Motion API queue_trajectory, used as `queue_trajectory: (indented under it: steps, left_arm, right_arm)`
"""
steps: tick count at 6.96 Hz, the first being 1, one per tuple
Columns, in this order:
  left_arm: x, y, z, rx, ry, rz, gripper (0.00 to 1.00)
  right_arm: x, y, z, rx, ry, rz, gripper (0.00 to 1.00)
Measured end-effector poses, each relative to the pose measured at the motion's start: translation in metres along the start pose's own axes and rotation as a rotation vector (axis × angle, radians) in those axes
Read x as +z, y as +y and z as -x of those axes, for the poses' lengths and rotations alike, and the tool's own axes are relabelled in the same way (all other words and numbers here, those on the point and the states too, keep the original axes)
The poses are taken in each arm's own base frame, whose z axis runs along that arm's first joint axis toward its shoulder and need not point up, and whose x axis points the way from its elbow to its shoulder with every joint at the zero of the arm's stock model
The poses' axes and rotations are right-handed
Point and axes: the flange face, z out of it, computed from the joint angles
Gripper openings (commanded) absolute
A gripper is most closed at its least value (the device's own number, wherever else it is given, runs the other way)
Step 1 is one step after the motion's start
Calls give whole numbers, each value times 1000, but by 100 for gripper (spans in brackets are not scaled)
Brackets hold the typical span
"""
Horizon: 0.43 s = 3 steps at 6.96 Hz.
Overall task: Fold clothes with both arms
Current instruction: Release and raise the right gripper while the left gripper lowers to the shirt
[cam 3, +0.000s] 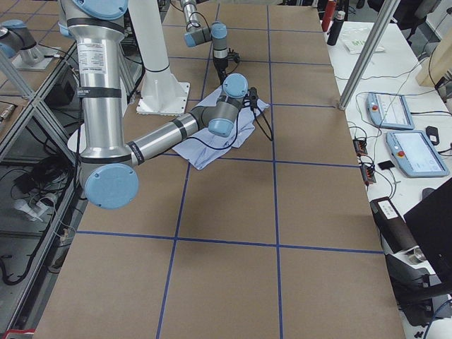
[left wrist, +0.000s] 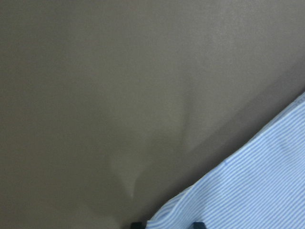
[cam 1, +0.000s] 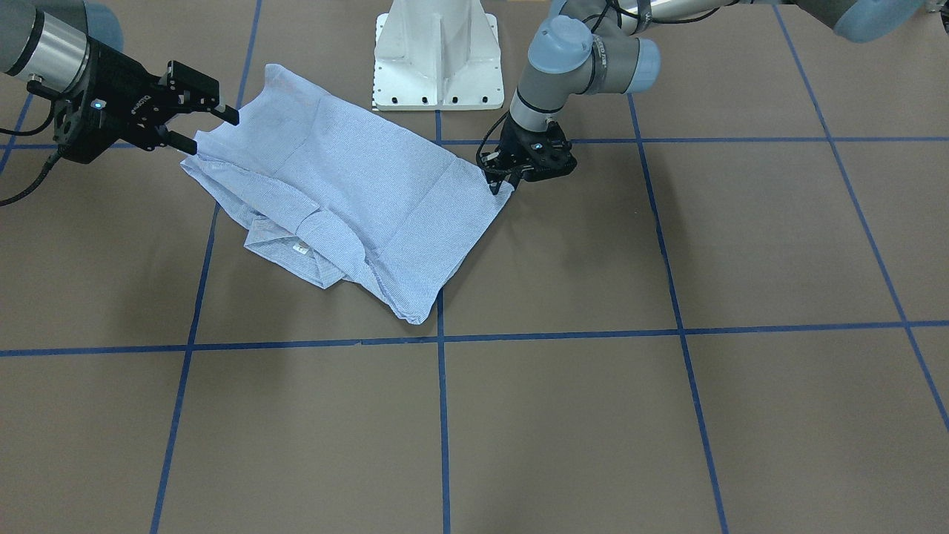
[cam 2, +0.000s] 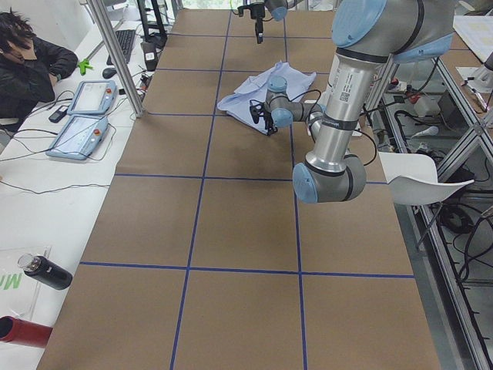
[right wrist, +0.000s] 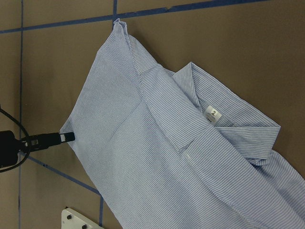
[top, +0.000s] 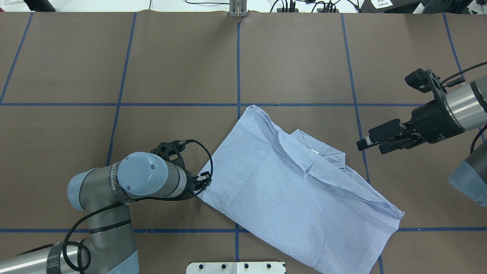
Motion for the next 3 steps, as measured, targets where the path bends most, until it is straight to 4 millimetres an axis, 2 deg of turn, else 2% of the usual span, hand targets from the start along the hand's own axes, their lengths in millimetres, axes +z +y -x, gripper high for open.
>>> queue_trajectory:
  steps: [1, 2, 3]
  left_arm:
    - [-7, 2, -2, -1, -10, 0, 20]
    - [-14, 4, -3, -2, -17, 1, 0]
    - [-16, 5, -3, -2, -24, 0, 0]
  right_arm:
    - [0, 0, 0, 1, 0, 0, 100]
    - [1, -1, 0, 1, 0, 1, 100]
    - [2, -3, 2, 2, 0, 1, 100]
